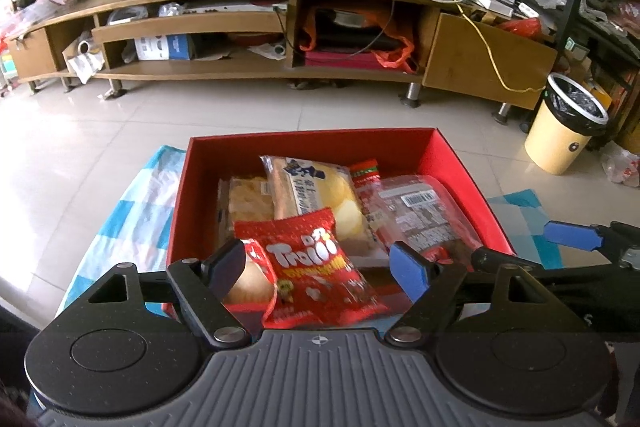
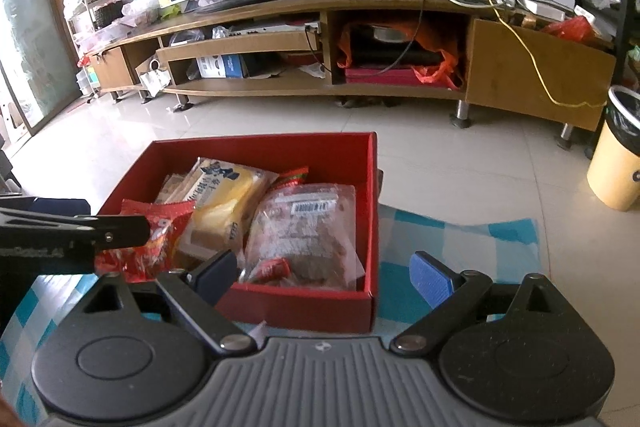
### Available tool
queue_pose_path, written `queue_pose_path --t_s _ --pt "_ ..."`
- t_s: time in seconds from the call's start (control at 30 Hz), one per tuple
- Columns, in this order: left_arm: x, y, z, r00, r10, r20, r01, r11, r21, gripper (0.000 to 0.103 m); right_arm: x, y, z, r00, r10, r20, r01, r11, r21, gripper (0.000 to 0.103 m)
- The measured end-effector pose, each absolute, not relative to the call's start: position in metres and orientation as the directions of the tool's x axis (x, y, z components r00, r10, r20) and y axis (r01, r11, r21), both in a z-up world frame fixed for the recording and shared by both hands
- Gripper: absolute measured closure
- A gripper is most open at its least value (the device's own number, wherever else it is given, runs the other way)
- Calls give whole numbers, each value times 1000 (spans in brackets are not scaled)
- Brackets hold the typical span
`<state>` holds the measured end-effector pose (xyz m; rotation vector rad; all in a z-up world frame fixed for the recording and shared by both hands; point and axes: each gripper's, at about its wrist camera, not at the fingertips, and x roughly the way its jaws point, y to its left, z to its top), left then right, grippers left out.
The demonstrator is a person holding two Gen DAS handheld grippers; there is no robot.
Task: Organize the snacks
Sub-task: 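Open the left tool to release the Trolli bag while the right tool releases the meat pack, then move the left tool to a white snack pack while the right tool approaches the white noodle-snack pack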
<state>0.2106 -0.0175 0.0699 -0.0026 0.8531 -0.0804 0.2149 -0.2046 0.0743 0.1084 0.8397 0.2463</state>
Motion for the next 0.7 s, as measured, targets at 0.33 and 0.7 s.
queue_pose_path --t_s 0.33,0.7 --pt "175 -39 63 612 -148 -777 164 985 -59 17 197 -222 65 605 229 -762 -139 973 182 10" --pt "159 -55 7 396 -310 -864 345 922 -173 13 184 -245 55 562 230 -794 -122 973 196 10"
